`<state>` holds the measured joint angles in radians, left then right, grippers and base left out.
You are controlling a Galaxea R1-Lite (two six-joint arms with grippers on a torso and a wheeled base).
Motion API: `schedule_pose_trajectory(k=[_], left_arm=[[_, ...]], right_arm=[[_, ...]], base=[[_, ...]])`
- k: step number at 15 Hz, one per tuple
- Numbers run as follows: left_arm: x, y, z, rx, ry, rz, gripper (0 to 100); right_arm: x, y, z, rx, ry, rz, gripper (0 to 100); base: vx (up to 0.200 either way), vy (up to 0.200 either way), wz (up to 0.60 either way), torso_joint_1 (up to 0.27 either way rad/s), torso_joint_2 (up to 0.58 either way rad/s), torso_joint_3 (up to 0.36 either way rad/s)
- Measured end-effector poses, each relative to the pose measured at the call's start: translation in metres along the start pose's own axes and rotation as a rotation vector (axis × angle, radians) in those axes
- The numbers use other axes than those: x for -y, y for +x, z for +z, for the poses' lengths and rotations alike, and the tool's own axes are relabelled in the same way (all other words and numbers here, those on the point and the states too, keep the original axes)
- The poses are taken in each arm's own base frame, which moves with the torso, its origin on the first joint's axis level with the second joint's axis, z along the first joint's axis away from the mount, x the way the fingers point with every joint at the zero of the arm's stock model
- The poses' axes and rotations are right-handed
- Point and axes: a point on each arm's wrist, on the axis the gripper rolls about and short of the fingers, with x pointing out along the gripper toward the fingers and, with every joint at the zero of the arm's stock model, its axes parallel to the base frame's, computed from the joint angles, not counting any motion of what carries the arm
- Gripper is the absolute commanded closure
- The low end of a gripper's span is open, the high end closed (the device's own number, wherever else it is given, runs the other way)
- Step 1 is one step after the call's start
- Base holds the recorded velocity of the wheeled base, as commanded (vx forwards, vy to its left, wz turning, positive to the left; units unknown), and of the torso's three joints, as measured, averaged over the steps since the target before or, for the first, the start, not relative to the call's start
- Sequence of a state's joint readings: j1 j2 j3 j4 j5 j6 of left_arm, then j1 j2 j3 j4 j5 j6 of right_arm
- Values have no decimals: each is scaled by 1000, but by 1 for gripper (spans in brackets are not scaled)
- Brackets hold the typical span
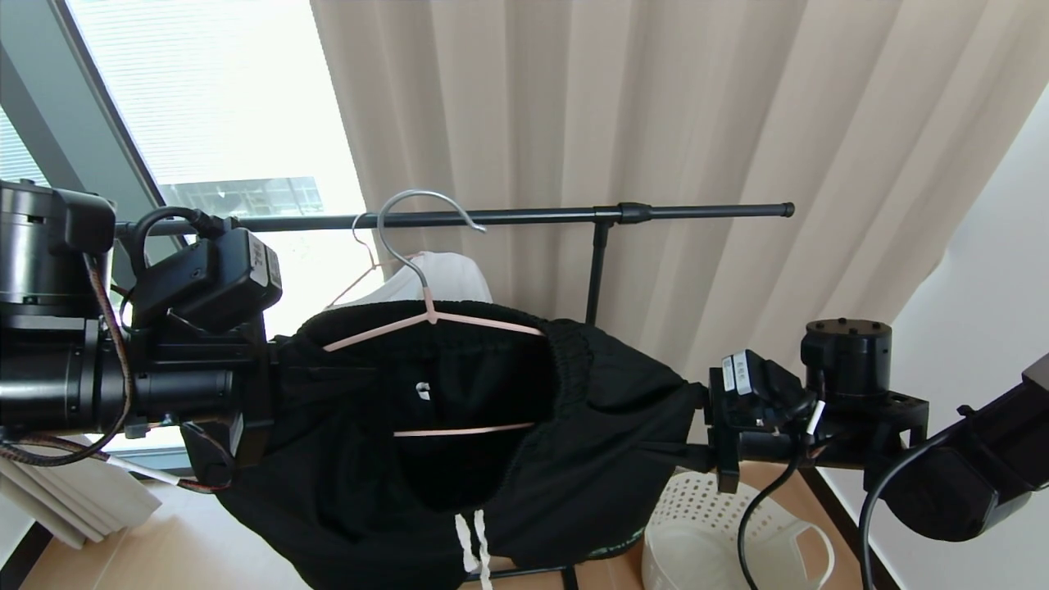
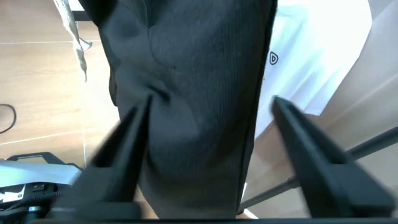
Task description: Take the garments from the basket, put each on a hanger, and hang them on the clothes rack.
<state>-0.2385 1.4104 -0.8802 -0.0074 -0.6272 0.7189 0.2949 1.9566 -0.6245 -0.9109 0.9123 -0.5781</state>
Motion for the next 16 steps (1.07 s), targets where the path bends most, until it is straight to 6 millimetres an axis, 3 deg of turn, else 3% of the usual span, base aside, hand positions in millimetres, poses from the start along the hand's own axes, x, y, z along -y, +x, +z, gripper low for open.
schedule_pose_trajectory(k=[9,16], left_arm=[[-2,-10,-11,1,-54,64,100],[-1,-17,-15,-2,-102,94,100]], right_arm=[[16,-13,-3,-2,-1,-63,100],[15,-13,-4,-7,5,-60,100]], base=[[0,0,0,0,0,0],[0,0,0,0,0,0]])
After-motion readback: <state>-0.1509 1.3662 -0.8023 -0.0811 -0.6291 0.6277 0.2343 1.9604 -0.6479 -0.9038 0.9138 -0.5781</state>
